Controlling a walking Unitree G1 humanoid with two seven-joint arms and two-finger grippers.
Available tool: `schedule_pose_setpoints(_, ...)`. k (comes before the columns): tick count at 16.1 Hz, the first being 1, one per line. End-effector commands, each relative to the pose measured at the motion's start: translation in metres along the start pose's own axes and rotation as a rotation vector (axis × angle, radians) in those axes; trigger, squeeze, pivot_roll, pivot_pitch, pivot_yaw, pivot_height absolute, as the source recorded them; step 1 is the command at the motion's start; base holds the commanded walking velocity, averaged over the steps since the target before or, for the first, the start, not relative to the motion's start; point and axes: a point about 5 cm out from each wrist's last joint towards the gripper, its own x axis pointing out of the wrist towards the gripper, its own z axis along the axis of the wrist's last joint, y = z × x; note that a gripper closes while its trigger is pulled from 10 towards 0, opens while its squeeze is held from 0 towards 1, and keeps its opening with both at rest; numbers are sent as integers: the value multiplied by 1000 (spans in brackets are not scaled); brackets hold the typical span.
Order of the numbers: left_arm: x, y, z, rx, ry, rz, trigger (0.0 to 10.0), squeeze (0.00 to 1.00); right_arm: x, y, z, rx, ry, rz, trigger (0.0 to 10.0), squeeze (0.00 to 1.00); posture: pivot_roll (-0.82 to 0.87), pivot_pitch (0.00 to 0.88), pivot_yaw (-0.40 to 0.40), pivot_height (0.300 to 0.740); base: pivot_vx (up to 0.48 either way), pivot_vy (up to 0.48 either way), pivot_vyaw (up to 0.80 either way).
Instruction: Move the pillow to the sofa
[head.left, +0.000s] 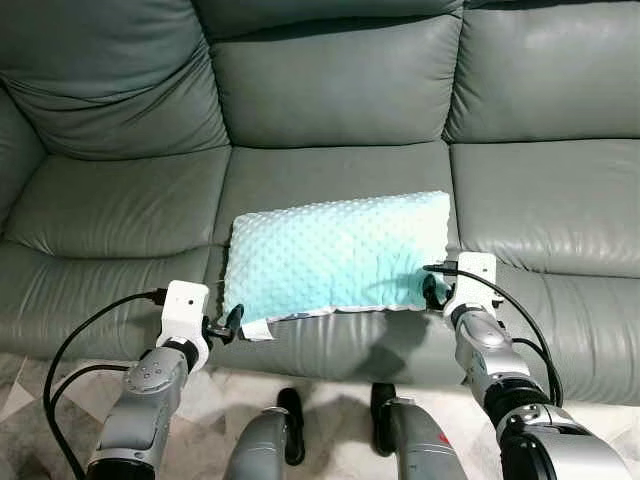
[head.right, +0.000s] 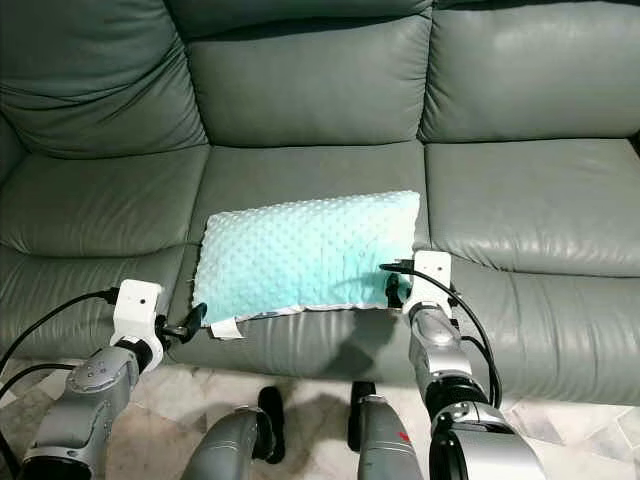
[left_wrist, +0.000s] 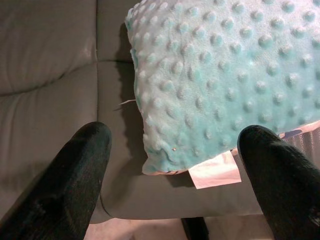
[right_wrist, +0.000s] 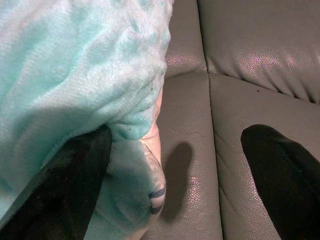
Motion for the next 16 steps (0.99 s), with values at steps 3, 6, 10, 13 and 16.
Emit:
schedule_pose_setpoints(3,-5,9,-12,11,45,32,10000,0,-14,-18,-41,-173,136,-97,10000,0,90,423,146,740,0,0,0)
schedule_pose_setpoints(6,3,4,-12,6,41,26,10000,0,-24,-40,-51,-295,128,-210,10000,0,57,383,139,740,0,0,0)
schedule_pose_setpoints(10,21,0,-5,9,17,33,10000,0,-29,-32,-38,-306,47,-201,10000,0,14,293,130,740,0,0,0)
schedule_pose_setpoints(13,28,5,-2,6,-2,67,10000,0,-31,-1,-20,-243,-44,-65,10000,0,-9,237,120,740,0,0,0)
schedule_pose_setpoints(16,37,6,4,-34,-34,115,10000,0,-32,35,1,-195,-141,127,10000,0,-38,149,96,740,0,0,0)
